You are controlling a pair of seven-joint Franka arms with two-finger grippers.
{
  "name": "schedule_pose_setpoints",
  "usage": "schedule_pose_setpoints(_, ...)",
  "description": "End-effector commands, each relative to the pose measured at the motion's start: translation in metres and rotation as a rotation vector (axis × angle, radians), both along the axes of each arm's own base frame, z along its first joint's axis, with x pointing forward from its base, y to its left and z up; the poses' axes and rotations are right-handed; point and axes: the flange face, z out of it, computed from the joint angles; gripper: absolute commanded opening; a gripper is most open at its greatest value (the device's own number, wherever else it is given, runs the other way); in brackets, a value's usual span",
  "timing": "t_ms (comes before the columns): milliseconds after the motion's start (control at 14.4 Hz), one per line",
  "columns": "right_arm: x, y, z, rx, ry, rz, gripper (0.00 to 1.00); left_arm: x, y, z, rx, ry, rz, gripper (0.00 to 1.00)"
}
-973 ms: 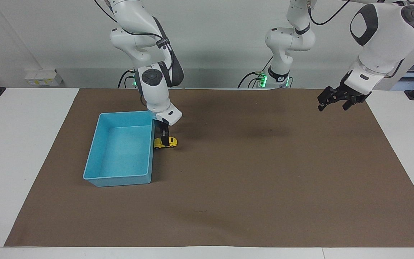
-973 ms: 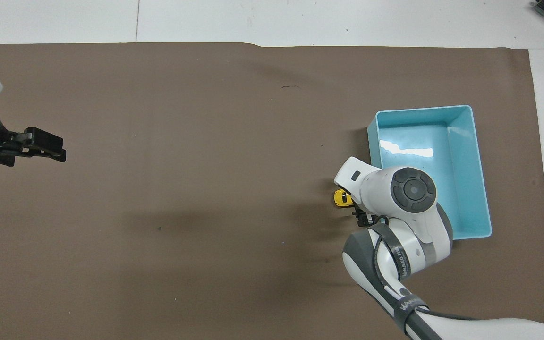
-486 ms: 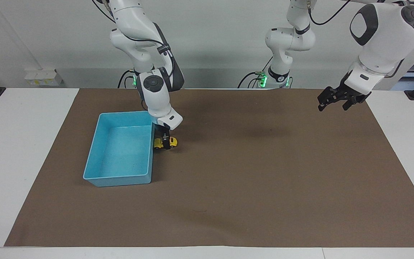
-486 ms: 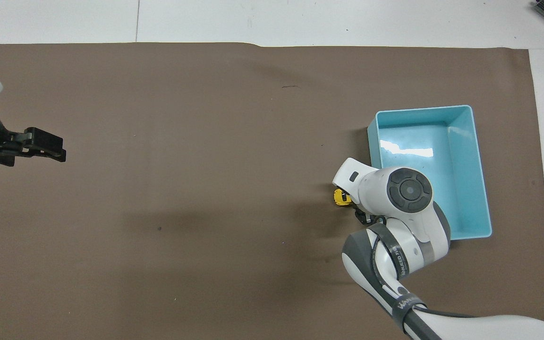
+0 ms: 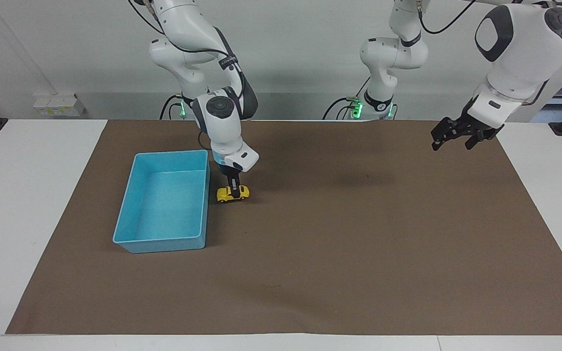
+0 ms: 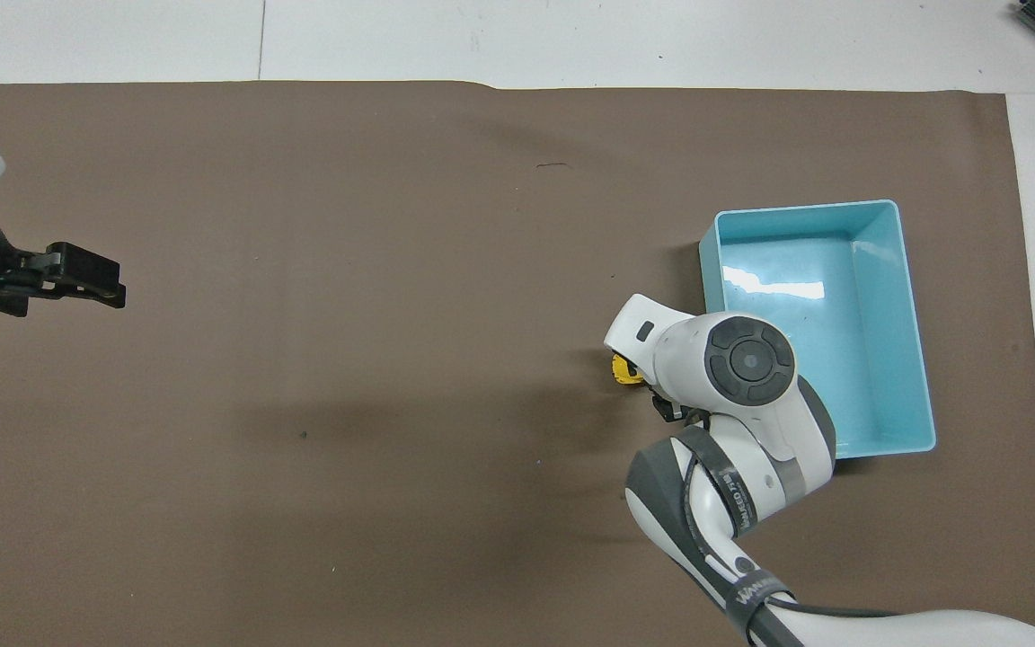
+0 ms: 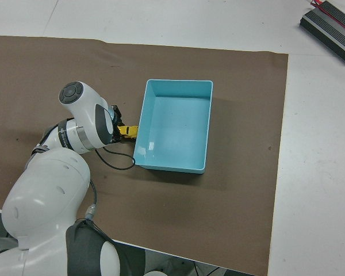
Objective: Wind up and store yellow beetle car
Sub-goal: 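Lift the car with the right gripper and carry it over the bin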
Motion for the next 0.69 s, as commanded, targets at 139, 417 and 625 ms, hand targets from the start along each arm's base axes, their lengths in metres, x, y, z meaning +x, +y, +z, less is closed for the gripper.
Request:
schedule_pose_setpoints(139, 0.026, 0.006, 0.050, -0.005, 0.017, -0.050, 0.00, 0.002, 0.002, 0.004, -0.004, 0.009, 0.004, 1.00)
schedule_pose_setpoints(417, 0.042, -0.007, 0.098, -0.029, 0.050, -0.080, 0.00, 0.002, 0.002, 0.004, -0.004, 0.009, 0.004, 1.00)
schedule_pose_setpoints(625, 0.051, -0.044, 0.111, -0.041, 0.071, -0.117, 0.00, 0.002, 0.002, 0.004, -0.004, 0.009, 0.004, 1.00)
